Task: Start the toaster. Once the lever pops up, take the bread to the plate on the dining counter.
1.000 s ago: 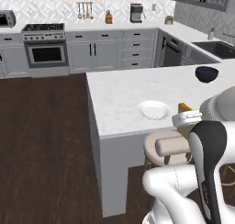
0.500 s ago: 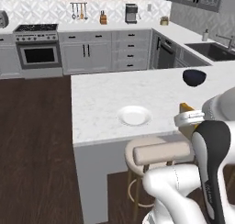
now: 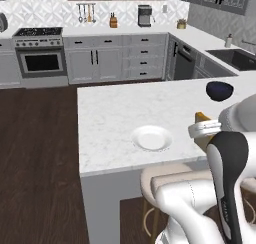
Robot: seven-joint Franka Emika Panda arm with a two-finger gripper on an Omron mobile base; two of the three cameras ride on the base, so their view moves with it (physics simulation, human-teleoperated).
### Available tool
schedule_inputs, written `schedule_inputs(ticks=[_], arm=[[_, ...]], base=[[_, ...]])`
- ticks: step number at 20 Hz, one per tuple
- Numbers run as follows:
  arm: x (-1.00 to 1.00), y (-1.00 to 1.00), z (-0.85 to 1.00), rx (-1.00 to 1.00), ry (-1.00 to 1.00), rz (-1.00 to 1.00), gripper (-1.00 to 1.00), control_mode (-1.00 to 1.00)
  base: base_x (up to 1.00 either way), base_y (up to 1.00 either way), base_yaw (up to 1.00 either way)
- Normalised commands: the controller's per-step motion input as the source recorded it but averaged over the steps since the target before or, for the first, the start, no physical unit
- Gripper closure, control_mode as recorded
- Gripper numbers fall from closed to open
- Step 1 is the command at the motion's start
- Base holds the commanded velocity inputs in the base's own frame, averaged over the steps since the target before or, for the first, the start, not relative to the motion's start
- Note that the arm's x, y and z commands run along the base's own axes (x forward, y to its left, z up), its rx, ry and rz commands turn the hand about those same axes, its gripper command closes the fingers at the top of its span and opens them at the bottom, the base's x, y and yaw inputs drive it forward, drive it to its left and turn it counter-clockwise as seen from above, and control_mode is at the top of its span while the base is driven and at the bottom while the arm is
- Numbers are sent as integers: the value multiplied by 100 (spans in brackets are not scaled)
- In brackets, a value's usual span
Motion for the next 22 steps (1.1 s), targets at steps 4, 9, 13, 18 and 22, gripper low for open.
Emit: schedule_inputs(ticks=[4, 9, 13, 18, 22], arm=[[77, -1, -4, 12, 0, 3, 100, -100], [100, 0, -15, 13, 0, 10, 100, -100], [100, 0, -29, 15, 3, 16, 100, -100], [91, 5, -27, 11, 8, 11, 100, -100], [66, 1, -50, 6, 5, 7, 100, -100]], base=[[0, 0, 0], [0, 0, 0], [0, 0, 0], [0, 0, 0], [0, 0, 0]])
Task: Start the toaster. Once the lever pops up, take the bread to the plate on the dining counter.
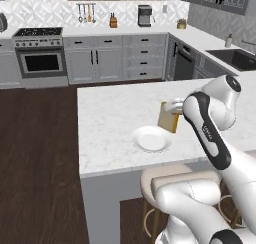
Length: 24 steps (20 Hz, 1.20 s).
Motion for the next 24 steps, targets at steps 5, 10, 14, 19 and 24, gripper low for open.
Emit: schedule_inputs(ticks=[5, 10, 14, 19, 24], arm=[[53, 0, -61, 13, 2, 8, 100, -100], [39, 0, -68, 10, 2, 7, 100, -100], [40, 0, -58, 5, 2, 3, 100, -100], [39, 0, -47, 3, 0, 1, 100, -100], [33, 0, -30, 1, 1, 0, 100, -100]], base=[[0, 0, 0], [0, 0, 0], [0, 0, 0], [0, 0, 0], [0, 0, 0]])
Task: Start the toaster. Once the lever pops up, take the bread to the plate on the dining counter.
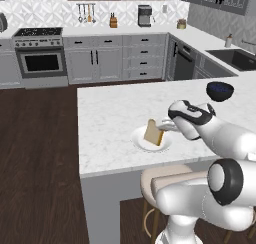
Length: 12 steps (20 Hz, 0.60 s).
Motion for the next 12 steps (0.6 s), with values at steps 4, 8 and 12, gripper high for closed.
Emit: schedule_inputs(ticks=[4, 8, 12], arm=[[12, 0, -25, 0, 1, 0, 100, -100], [7, 0, -22, 0, 1, 0, 100, -100], [17, 0, -2, 0, 0, 0, -100, -100]], base=[[0, 0, 0], [0, 0, 0], [0, 0, 0]])
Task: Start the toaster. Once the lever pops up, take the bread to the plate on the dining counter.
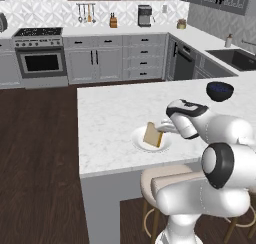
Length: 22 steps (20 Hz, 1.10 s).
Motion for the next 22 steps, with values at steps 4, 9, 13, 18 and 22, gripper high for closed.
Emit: schedule_inputs(ticks=[4, 9, 13, 18, 22], arm=[[45, 0, 0, 0, 0, 0, -100, -100], [12, -26, 0, 0, -5, 0, -100, -100], [1, -44, 0, 0, -9, -4, -100, -100], [19, -8, 26, 0, -14, -8, -100, -100], [11, 36, 81, -2, -6, -12, -100, -100]], base=[[0, 0, 0], [0, 0, 0], [0, 0, 0], [0, 0, 0], [0, 0, 0]])
